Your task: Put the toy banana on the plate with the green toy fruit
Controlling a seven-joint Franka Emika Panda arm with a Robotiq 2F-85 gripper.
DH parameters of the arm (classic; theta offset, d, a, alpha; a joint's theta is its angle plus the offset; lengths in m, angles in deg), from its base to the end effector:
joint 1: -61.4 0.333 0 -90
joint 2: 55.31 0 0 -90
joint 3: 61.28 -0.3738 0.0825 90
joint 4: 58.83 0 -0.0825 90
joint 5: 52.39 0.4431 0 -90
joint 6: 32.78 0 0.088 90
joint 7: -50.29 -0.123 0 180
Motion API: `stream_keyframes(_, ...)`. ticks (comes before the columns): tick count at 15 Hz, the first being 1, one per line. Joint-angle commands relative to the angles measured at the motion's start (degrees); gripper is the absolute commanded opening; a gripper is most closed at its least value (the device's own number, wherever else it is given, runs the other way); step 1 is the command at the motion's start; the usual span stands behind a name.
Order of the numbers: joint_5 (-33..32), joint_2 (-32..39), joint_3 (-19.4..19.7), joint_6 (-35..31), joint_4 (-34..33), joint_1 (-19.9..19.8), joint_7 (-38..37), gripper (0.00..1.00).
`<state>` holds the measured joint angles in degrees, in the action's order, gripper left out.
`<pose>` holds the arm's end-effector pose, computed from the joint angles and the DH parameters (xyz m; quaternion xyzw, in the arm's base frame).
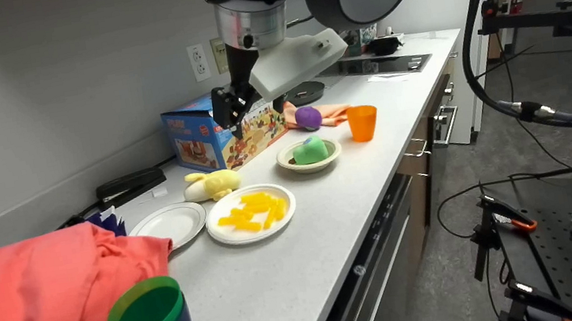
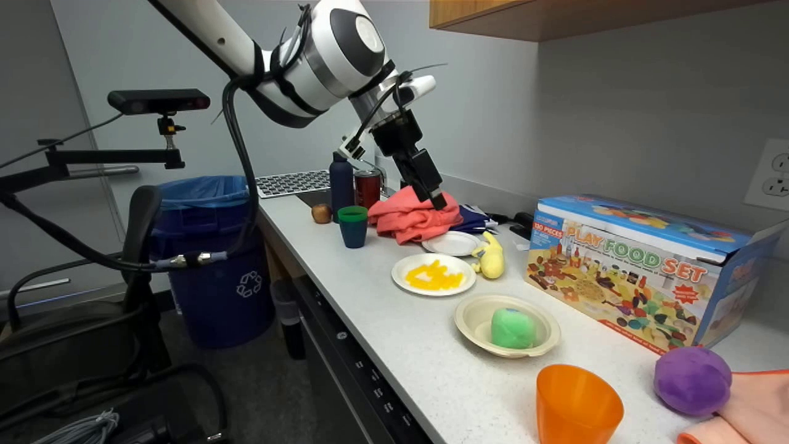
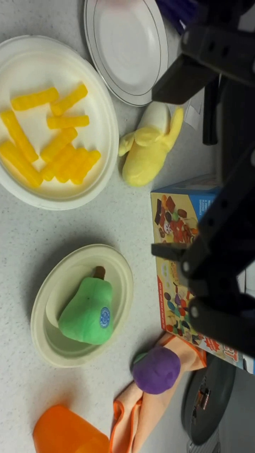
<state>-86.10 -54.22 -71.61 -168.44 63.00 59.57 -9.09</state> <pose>0.6165 0.0788 0.4364 0.9380 -0.2431 0.2129 0.1253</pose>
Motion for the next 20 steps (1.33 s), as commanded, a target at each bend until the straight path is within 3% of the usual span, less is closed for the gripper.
stream_keyframes(1, 0.2, 0.0, 2.4, 0.1, -0.1, 2.5, 0.1, 1.00)
stream_keyframes(7, -1.2, 2.4, 5.0, -1.1, -1.1, 2.6, 0.6, 1.00)
stream_keyframes(13, -5.6, 9.7, 8.9, -1.3, -7.8, 3.1, -3.4, 1.00)
stream_keyframes(15, -3.0, 12.5, 9.5, -1.3, -11.2, 3.2, -1.3, 1.00)
stream_keyframes(20, 10.4, 20.2, 8.7, -1.4, -19.7, 3.8, 12.7, 1.00)
